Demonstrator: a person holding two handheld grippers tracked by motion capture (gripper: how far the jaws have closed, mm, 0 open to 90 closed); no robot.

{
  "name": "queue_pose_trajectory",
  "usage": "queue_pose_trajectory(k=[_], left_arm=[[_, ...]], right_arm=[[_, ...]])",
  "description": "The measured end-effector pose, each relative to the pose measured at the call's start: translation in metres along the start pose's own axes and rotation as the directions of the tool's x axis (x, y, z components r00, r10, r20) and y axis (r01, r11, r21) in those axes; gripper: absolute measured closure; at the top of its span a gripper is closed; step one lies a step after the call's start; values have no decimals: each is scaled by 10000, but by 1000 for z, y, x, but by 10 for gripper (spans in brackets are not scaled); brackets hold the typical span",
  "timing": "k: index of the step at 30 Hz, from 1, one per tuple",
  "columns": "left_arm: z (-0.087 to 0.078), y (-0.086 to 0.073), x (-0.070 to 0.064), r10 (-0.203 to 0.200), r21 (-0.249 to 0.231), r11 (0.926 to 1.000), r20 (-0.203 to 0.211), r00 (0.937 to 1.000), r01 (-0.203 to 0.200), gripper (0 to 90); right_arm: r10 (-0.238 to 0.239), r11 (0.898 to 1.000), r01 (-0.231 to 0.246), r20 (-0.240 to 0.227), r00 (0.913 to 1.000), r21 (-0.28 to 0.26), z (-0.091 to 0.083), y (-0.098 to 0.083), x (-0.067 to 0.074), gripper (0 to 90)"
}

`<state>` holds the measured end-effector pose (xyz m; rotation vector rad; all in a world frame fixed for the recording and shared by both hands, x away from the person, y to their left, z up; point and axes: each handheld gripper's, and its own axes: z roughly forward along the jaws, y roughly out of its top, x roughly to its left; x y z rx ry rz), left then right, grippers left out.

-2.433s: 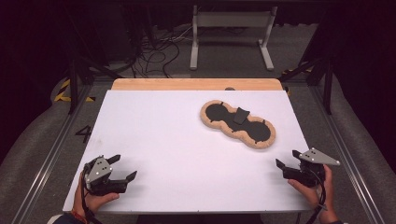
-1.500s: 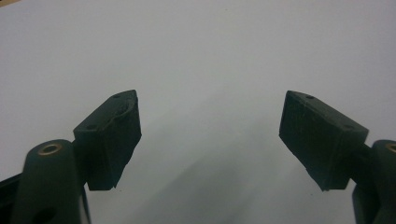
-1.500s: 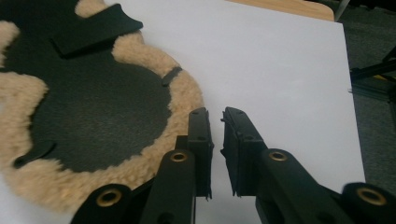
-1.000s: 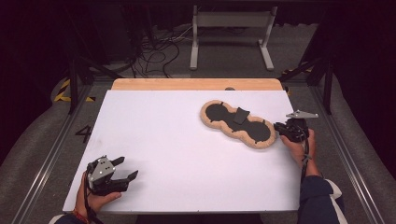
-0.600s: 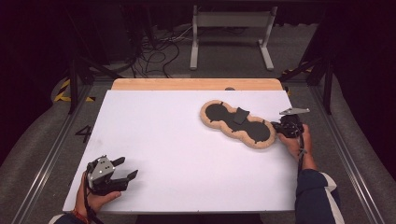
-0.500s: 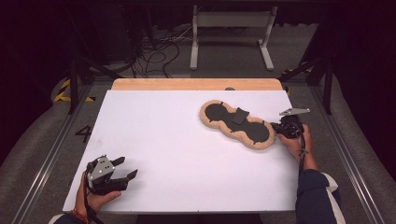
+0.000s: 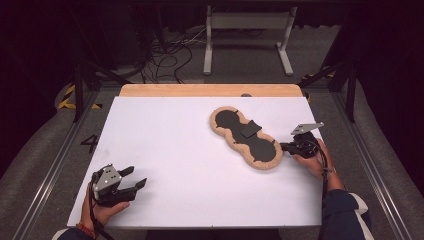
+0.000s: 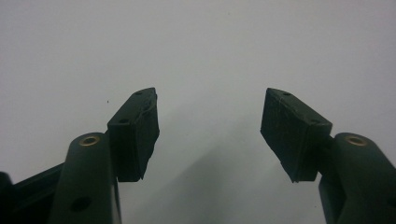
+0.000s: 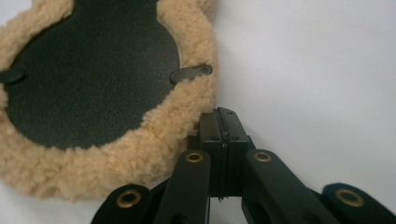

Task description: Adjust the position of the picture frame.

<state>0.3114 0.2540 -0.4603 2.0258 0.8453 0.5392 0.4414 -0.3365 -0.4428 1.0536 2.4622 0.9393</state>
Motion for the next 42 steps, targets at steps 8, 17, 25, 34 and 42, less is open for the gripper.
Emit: queue_pose_trajectory(k=[8,17,25,34,42], left_arm=[[9,8,-3,250,139,9996,499,9984,-257,638],[29,23,-8,663,541,9958,1218,9903,-733,898],[47,35,-7,613,672,9952,1435,9878,-715,898],[70,53,-13,647,689,9945,1879,9801,-789,898],[100,80,-24,728,633,9940,2275,9710,-894,899]], right_arm=[[398,9983,-356,942,9948,-461,6,2,7,900],[805,9954,-739,1141,9902,-609,16,7,9,900],[546,9973,-523,441,9975,-518,15,7,17,900],[489,9972,-452,637,9968,-589,19,10,23,898],[389,9985,-411,-601,9974,-349,20,13,31,900]])
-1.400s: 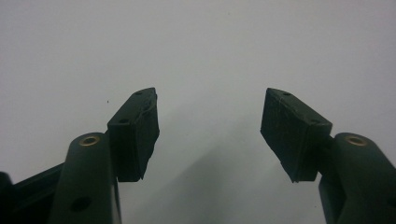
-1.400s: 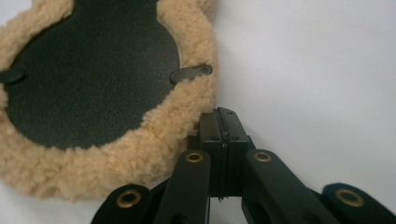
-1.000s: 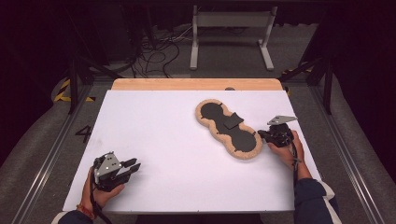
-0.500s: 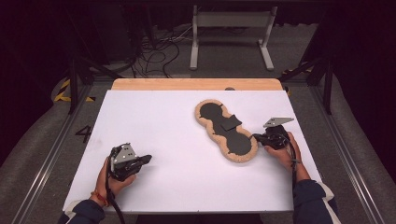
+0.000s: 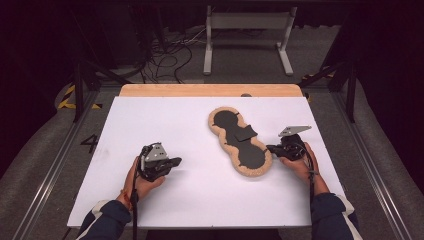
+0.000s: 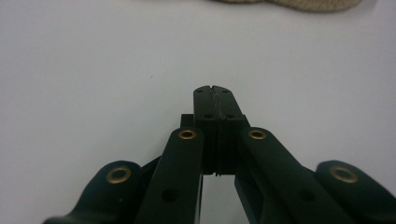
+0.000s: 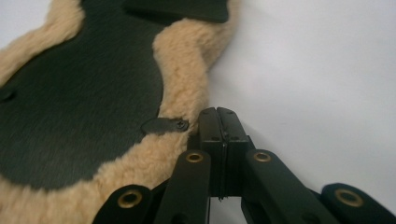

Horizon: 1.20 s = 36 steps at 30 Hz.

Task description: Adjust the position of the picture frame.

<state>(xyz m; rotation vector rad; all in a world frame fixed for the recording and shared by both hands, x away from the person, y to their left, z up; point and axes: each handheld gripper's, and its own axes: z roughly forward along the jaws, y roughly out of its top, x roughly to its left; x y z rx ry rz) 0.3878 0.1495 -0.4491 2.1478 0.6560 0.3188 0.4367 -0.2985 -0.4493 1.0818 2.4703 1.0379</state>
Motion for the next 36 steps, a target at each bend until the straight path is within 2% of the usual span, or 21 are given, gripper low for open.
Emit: queue_pose_trajectory(k=[4,8,10,14,16,19,21,24,29,31,33,36], left_arm=[[12,9,-2,151,95,9998,197,9997,-152,899],[18,14,-3,143,232,9996,202,9997,-147,898],[20,16,-2,101,207,9997,200,9997,-106,897],[25,19,-4,124,229,9997,140,9998,-127,895],[30,21,-6,156,303,9994,159,9998,-160,888],[40,27,-8,126,312,9994,172,9998,-131,884],[46,32,-12,143,317,9994,264,9995,-151,884],[53,37,-17,384,478,9981,282,9989,-397,880],[59,39,-17,275,635,9976,166,9995,-285,877],[60,41,-15,20,570,9984,271,9996,-36,879],[62,43,-13,31,657,9978,253,9997,-47,884],[65,46,-13,222,865,9960,275,9994,-245,885]], right_arm=[[-569,9980,570,-52,9984,263,0,2,17,900],[-509,9985,517,-391,9979,188,0,-2,29,900],[-555,9983,559,-197,9983,181,0,-2,31,900],[-148,9998,150,200,9997,-88,2,-1,30,900],[50,9997,-31,795,9968,-240,6,1,32,900],[249,9989,-208,961,9951,-431,13,4,36,900],[103,9992,-59,1144,9934,-385,15,6,40,900],[214,9991,-182,847,9962,-386,13,5,40,900],[-91,9997,104,607,9981,-206,12,5,42,900],[-150,9997,156,411,9990,-161,12,5,43,900],[-249,9996,251,141,9996,-128,13,6,44,900],[-524,9986,524,83,9986,45,13,8,50,900]])
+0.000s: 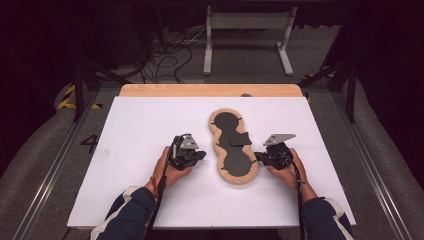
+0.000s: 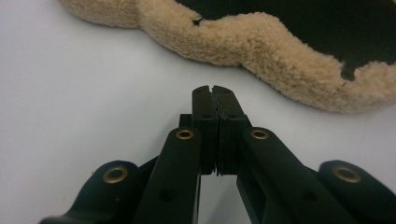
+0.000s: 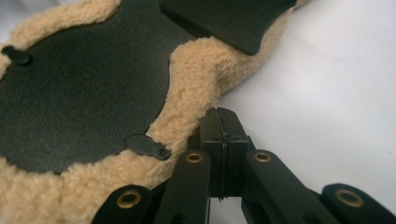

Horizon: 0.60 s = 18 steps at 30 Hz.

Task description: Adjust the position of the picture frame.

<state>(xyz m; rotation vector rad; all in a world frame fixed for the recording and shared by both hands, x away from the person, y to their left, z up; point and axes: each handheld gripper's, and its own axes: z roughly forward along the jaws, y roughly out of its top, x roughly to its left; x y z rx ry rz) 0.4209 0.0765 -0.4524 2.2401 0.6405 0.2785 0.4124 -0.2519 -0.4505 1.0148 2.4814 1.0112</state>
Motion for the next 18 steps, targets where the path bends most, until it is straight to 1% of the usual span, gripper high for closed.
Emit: queue_pose_trajectory(k=[2,3,5,6,7,9,10,12,14,15,16,17,18], left_arm=[[0,1,0,9,-42,10000,61,10000,-9,885],[0,3,1,9,-69,10000,60,10000,-9,883],[1,5,2,118,69,9999,-30,9999,-118,880],[1,6,3,71,137,9999,-12,10000,-71,877],[2,7,4,113,197,9997,-37,9999,-112,877],[4,8,7,129,282,9995,-169,9998,-124,875],[5,8,9,-34,312,9995,-145,9999,38,874],[7,7,15,-232,330,9992,-205,9995,239,874],[9,7,19,-547,206,9983,-182,9983,551,862],[9,8,20,-563,201,9982,-228,9982,568,859],[9,8,20,-563,201,9982,-228,9982,568,858],[13,9,21,-679,258,9973,-302,9972,687,859],[13,9,21,-679,258,9973,-302,9972,687,862]], right_arm=[[-16,10000,16,-68,10000,6,0,0,2,900],[-76,10000,76,-170,9998,10,1,1,6,900],[-98,10000,98,-190,9998,15,1,1,8,900],[-158,9999,159,-241,9996,26,2,1,12,900],[-158,9999,159,-241,9996,26,2,1,12,900],[-318,9995,318,-139,9994,51,2,2,20,900],[-427,9990,429,-146,9990,79,2,2,23,900],[-481,9988,482,-55,9988,111,3,2,27,900],[-469,9988,469,-27,9989,130,3,3,28,900],[-372,9993,372,41,9993,32,3,2,27,900],[-372,9993,372,41,9993,32,3,2,27,900],[-94,9998,97,152,9998,-197,5,1,26,899],[-92,9996,100,301,9995,-269,7,2,27,900]])
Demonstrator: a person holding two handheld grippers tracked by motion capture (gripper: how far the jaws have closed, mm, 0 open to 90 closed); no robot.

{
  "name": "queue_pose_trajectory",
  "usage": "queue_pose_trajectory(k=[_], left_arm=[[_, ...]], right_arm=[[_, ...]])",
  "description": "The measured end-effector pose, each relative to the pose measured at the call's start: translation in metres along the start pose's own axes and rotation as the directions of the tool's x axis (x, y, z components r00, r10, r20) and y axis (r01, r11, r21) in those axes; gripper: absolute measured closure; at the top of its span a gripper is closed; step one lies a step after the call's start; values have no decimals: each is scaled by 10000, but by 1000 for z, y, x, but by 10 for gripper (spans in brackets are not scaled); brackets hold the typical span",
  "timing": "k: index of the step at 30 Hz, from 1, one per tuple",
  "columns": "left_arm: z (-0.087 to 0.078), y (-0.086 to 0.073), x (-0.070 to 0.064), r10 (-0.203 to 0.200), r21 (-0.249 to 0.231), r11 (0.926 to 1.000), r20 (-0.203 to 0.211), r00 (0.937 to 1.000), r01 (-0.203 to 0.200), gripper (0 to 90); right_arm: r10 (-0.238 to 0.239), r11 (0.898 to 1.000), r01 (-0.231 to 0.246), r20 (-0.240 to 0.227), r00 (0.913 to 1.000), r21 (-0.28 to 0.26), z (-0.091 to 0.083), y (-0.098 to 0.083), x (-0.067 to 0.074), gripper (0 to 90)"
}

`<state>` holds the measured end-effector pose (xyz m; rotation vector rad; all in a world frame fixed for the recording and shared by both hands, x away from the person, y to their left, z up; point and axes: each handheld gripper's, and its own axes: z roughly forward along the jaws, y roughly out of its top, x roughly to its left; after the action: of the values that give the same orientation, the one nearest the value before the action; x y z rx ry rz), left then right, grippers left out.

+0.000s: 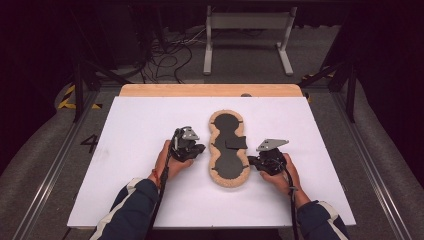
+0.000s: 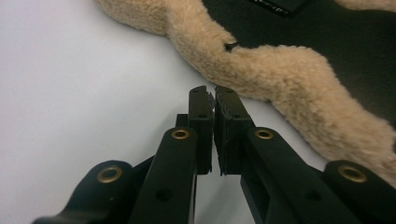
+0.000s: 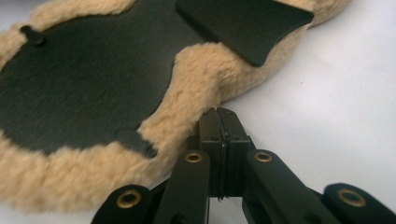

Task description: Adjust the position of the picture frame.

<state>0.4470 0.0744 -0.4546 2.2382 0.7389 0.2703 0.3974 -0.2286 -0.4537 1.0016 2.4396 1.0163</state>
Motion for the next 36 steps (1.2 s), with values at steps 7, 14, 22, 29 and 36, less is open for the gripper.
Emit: queue_pose_trajectory(k=[7,14,22,29,36], left_arm=[[8,4,3,-276,163,9995,110,9996,274,864],[8,6,10,39,500,9987,472,9989,-63,900],[6,6,6,455,675,9963,1181,9920,-538,900],[7,9,-3,850,820,9920,1283,9881,-960,900],[3,9,-1,940,748,9918,1174,9886,-1032,898]], right_arm=[[-524,9985,528,-288,9982,134,2,3,9,900],[-1004,9944,1037,-1175,9880,223,3,5,22,900],[-1286,9910,1327,-1391,9819,204,-3,-1,53,900],[-1742,9845,1752,-982,9798,13,-8,-8,89,900],[-1895,9818,1894,-1167,9749,-116,-7,-8,94,900]])
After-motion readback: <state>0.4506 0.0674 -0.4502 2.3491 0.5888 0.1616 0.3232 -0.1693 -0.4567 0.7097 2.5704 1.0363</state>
